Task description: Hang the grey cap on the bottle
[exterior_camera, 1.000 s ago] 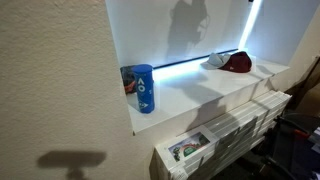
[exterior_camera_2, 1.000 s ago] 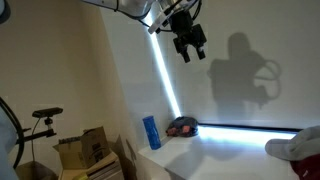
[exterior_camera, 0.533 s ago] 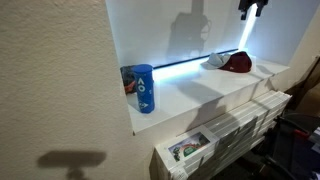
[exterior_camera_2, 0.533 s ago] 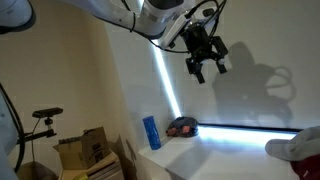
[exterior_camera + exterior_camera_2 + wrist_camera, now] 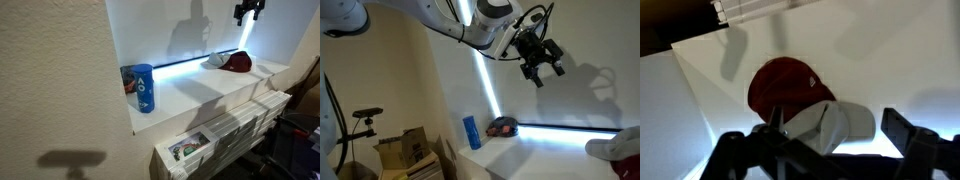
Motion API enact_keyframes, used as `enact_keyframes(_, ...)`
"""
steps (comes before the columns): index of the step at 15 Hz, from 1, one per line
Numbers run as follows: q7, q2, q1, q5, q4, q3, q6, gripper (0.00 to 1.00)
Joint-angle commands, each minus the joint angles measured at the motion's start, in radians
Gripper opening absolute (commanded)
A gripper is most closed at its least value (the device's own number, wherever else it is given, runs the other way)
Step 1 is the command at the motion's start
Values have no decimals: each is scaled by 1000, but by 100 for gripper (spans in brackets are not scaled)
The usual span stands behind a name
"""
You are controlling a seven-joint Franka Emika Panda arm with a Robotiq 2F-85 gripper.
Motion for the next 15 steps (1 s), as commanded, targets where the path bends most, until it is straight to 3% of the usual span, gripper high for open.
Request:
enact_keyframes(1, 98, 192, -29, -46, 94, -8, 264, 100)
enact_keyframes(4, 219, 367, -24, -150, 144, -66, 535, 100)
enact_keyframes(6, 352, 486, 23, -229, 186, -163, 672, 100)
enact_keyframes(7, 429, 540, 69, -253, 222, -234, 650, 100)
enact_keyframes(8, 325, 525, 39, -180, 205, -181, 548, 100)
enact_keyframes(9, 334, 496, 44, -178, 159, -193, 632, 100)
enact_keyframes(12, 336, 543, 48, -168, 191, -195, 593, 100)
enact_keyframes(13, 232, 491, 13, -180, 138, -155, 666, 100)
enact_keyframes(15, 108, 500, -29, -163, 138, -114, 737, 100)
